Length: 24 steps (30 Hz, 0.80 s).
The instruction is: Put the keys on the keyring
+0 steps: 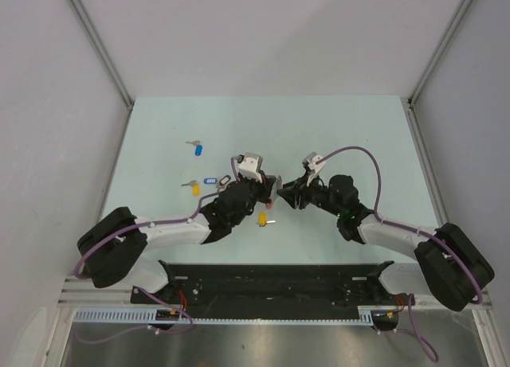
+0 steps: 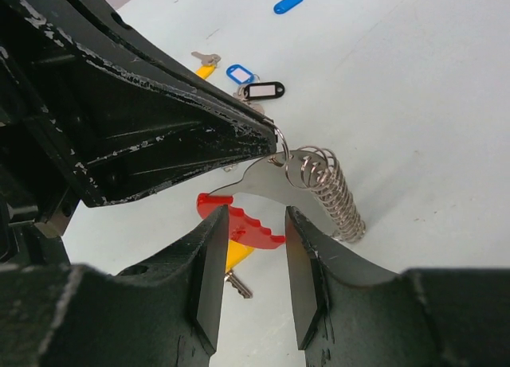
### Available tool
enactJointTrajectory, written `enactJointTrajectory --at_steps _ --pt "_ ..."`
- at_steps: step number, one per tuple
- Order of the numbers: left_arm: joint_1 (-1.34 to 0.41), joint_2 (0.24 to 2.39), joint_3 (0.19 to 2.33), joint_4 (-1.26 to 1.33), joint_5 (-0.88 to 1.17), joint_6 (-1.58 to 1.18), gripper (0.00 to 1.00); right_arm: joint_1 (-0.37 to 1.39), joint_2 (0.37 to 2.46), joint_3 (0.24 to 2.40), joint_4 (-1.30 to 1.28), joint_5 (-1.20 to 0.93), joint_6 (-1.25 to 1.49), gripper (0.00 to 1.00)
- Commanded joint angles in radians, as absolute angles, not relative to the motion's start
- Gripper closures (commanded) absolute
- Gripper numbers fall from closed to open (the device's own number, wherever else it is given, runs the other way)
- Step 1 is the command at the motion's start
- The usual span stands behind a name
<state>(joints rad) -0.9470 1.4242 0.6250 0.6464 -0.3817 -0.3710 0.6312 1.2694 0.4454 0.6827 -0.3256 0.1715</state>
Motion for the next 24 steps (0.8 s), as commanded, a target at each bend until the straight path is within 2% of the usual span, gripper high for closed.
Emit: enactJointTrajectory --at_steps 1,8,16,24 --pt "-0.954 1.396 0.615 0.713 -0.426 -0.391 1.0 0.634 1.19 0.482 0.646 -0.276 0.14 0.6" --pt "-0.953 1.356 0.633 0.686 -0.472 -0.308 1.0 0.634 1.132 0.517 0.448 -0.278 0.149 0.6" --pt "-0.934 1.283 0.641 0.591 -0.538 -0.264 1.0 0.673 1.155 0.543 0.269 -0.33 0.114 0.6" --pt "-0.9 1.141 0.667 0.431 -0.578 -0.215 1.0 0.779 1.267 0.572 0.297 -0.347 0.006 0.63"
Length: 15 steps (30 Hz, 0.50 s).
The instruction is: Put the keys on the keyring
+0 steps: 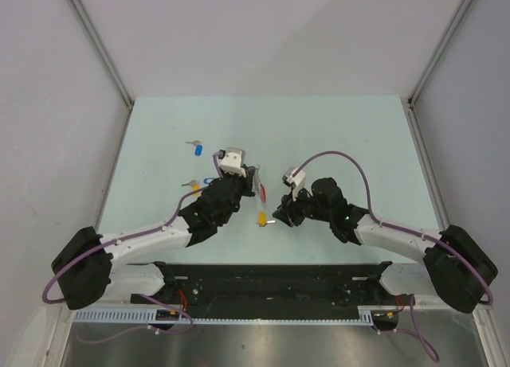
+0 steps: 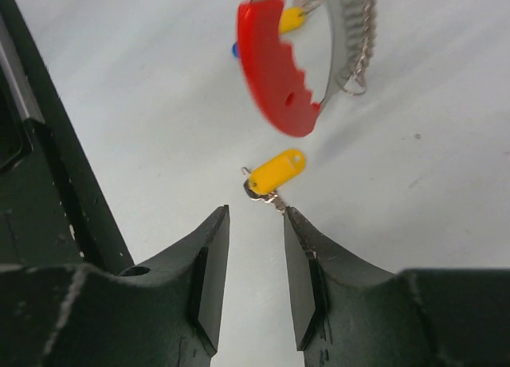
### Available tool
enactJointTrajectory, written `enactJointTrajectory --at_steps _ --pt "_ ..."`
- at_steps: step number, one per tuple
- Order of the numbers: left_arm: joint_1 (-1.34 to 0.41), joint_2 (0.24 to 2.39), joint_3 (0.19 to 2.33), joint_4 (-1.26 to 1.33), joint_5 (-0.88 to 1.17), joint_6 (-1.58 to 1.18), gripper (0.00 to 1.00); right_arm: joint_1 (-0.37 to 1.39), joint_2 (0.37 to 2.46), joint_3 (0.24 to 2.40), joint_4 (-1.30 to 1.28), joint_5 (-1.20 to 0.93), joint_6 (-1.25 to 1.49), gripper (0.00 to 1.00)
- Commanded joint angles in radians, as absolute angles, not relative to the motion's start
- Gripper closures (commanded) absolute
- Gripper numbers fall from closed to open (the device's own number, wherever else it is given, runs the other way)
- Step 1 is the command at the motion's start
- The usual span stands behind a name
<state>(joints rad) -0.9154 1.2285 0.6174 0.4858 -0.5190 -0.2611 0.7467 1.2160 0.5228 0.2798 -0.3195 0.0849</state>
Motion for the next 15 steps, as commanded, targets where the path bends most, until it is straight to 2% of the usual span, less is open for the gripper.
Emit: enactJointTrajectory --at_steps 1,8,15 --pt "-0.899 1.108 0.669 0.411 -0.587 -0.215 1.0 0.779 1.281 0.574 0.322 -0.36 0.003 0.63" --pt "-0.859 0.958 0.65 0.244 -0.644 -0.222 1.0 0.781 1.405 0.584 0.417 -0.455 -0.104 0.7" --pt "-0.851 0.874 0.601 0.193 -0.655 -0.248 0.99 0.796 1.515 0.615 0.482 -0.495 -0.133 0.73"
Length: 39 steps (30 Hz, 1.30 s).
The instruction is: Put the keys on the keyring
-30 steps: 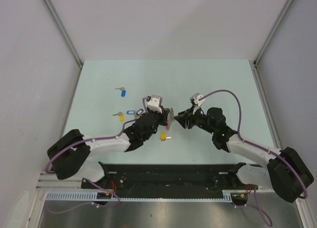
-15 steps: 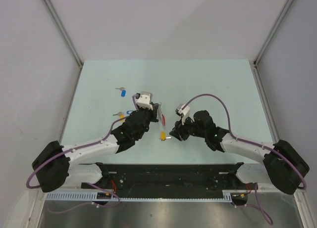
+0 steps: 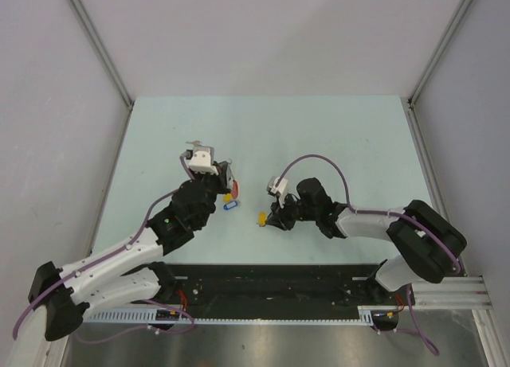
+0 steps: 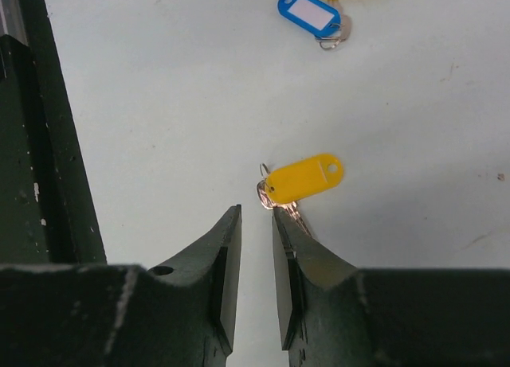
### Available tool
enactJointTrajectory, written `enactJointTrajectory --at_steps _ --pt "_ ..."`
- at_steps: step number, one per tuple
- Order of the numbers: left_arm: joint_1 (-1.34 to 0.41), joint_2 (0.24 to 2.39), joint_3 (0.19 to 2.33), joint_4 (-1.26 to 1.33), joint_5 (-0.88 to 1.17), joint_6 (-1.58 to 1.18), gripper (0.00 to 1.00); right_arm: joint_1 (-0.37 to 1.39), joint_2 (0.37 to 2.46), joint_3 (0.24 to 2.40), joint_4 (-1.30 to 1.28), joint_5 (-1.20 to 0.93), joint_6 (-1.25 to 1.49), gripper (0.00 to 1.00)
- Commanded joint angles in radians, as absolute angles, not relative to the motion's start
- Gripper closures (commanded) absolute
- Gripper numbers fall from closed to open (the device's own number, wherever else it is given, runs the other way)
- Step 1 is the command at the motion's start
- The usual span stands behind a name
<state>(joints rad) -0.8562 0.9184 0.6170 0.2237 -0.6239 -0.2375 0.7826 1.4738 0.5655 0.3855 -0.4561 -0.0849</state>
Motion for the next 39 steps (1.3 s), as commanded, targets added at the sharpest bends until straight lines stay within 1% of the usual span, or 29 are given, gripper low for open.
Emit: enactJointTrajectory --at_steps 1,8,19,26,30,33,34,37,39 --pt "-0.851 0.868 0.597 0.187 -0.653 -0.249 1.0 0.796 1.535 0.621 0.482 -0.499 -0.138 0.73" --pt "-0.848 0.839 0.571 0.173 -0.657 -0.252 1.0 0.813 1.609 0.675 0.46 -0.48 -0.184 0.74" --pt "-0.848 0.83 0.555 0.173 -0.653 -0.252 1.0 0.841 1.686 0.739 0.328 -0.463 -0.278 0.75" --pt "-0.848 0.833 0.552 0.181 -0.652 -0.25 0.99 0.845 1.71 0.75 0.302 -0.449 -0.293 0.79" --pt "-0.848 0.841 0.551 0.184 -0.649 -0.25 0.99 0.845 1.718 0.752 0.302 -0.439 -0.296 0.83" --pt "-0.848 0.842 0.549 0.187 -0.644 -0.249 1.0 0.847 1.717 0.752 0.296 -0.431 -0.299 0.88" --pt "-0.848 0.842 0.548 0.187 -0.643 -0.249 1.0 0.845 1.717 0.75 0.293 -0.428 -0.299 0.92" --pt "-0.848 0.838 0.546 0.19 -0.638 -0.244 1.0 0.845 1.71 0.75 0.284 -0.425 -0.299 1.0" --pt "-0.848 0.836 0.546 0.189 -0.635 -0.239 0.99 0.845 1.692 0.75 0.275 -0.428 -0.293 1.0"
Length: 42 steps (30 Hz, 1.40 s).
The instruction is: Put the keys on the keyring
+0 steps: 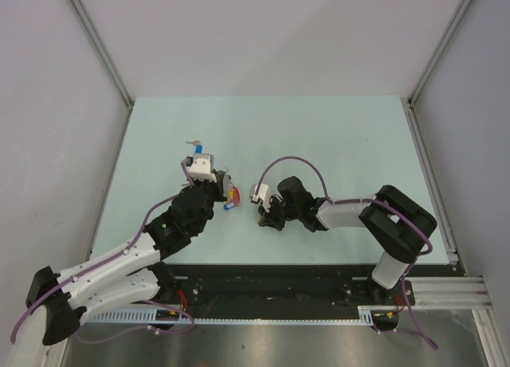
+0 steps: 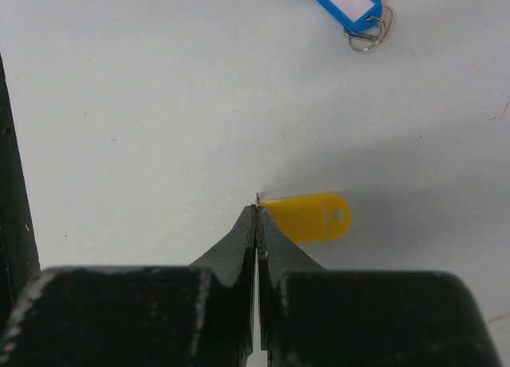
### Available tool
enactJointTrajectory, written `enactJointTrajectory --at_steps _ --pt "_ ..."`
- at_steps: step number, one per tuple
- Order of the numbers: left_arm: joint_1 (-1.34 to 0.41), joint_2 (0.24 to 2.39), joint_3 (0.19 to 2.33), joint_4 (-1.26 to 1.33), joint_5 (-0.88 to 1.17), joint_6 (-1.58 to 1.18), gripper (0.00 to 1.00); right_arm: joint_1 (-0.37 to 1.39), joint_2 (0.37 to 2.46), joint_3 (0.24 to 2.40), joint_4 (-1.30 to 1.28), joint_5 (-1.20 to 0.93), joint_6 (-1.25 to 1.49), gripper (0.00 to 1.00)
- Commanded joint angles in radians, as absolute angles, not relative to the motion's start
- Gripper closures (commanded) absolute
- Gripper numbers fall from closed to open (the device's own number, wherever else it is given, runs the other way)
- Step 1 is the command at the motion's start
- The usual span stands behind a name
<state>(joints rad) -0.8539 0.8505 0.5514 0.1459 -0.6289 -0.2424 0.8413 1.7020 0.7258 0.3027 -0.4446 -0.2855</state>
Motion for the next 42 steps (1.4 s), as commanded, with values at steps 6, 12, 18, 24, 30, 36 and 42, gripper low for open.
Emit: enactJointTrajectory --at_steps 6,12,18,24,30,36,42 --pt "-0.848 0.827 0.543 0.184 -0.624 -0.193 0.99 0.841 1.609 0.75 0.2 -0.413 -0.262 1.0" --pt "-0.848 0.805 0.519 0.189 -0.618 -0.141 1.0 0.833 1.552 0.801 0.022 -0.324 -0.233 1.0" --pt "-0.848 0.77 0.477 0.216 -0.617 -0.117 1.0 0.833 1.568 0.923 -0.298 -0.18 -0.213 1.0" --pt "-0.848 0.735 0.428 0.252 -0.618 -0.104 1.0 0.835 1.634 1.031 -0.516 -0.077 -0.213 1.0" --pt "-0.848 0.719 0.394 0.279 -0.606 -0.101 1.0 0.839 1.759 1.135 -0.655 -0.014 -0.233 1.0" --pt "-0.848 0.715 0.379 0.29 -0.595 -0.097 1.0 0.864 1.833 1.221 -0.707 0.0 -0.233 1.0" --pt "-0.848 0.707 0.371 0.295 -0.591 -0.1 0.99 0.89 1.852 1.275 -0.686 0.031 -0.212 0.87"
